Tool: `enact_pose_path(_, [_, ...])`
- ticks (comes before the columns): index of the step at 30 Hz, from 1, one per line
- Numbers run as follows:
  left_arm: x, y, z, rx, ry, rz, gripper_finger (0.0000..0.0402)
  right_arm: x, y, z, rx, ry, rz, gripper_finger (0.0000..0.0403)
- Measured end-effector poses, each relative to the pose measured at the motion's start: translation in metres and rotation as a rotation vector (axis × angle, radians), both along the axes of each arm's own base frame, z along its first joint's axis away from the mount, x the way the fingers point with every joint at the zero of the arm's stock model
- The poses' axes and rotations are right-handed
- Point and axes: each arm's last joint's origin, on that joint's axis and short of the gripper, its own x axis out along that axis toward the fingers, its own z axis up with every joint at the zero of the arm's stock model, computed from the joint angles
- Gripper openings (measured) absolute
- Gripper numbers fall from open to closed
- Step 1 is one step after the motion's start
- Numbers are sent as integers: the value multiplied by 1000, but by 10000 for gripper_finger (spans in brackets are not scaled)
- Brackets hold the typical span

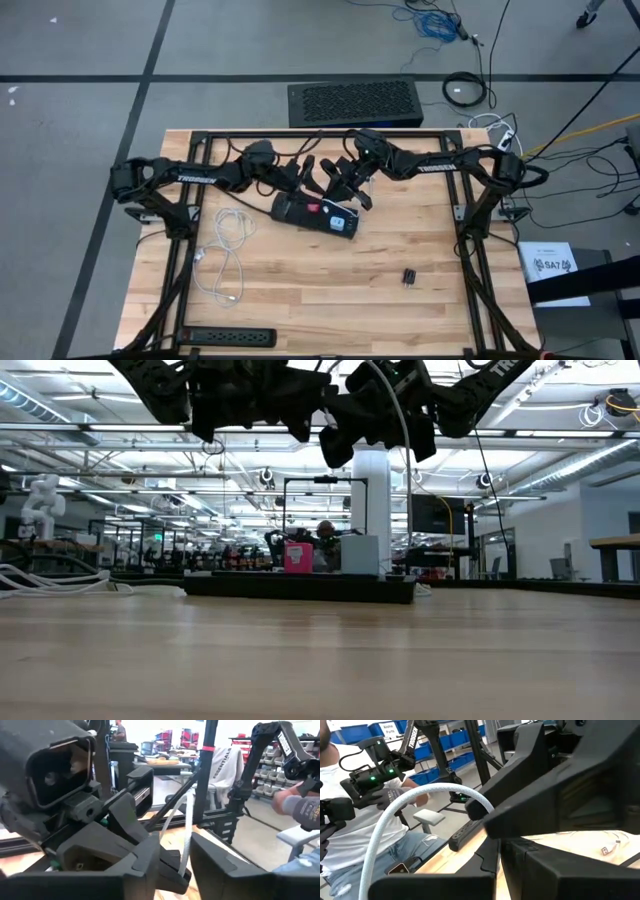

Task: Insert USB
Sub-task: Insert the light blue USB cable into the light blue charger adapter

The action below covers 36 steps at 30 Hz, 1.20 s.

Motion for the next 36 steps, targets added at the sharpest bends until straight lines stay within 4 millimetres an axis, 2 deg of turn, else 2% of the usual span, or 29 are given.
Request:
enact_pose_path(7, [2,-7,0,44,-19,-9,13,0,0,0,4,6,2,0])
enact_pose_path(12, [3,-6,0,43,-18,34,9,-3,-5,0,78,75,-16,4])
enact_pose_path(16, [3,-5,0,40,-22,70,8,-13,-20,6,115,128,-101,29])
enact_pose_path(21, [3,-5,0,37,-18,86,7,-41,-42,20,37,173,-314,75])
enact_pose_path(25, [3,-2,-1,36,-9,156,7,-69,-47,37,-81,218,-460,105])
enact_pose_path(28, [4,1,-4,32,25,244,7,-93,-42,53,-158,260,-558,119])
enact_pose_path(31, [4,5,-8,30,74,349,7,-114,-24,67,-254,322,-630,121])
enact_pose_path(33, [4,6,-11,32,90,411,7,-121,-8,71,-304,378,-674,117])
enact_pose_path(36, [3,7,-12,12,99,464,7,-120,17,71,-283,398,-694,108])
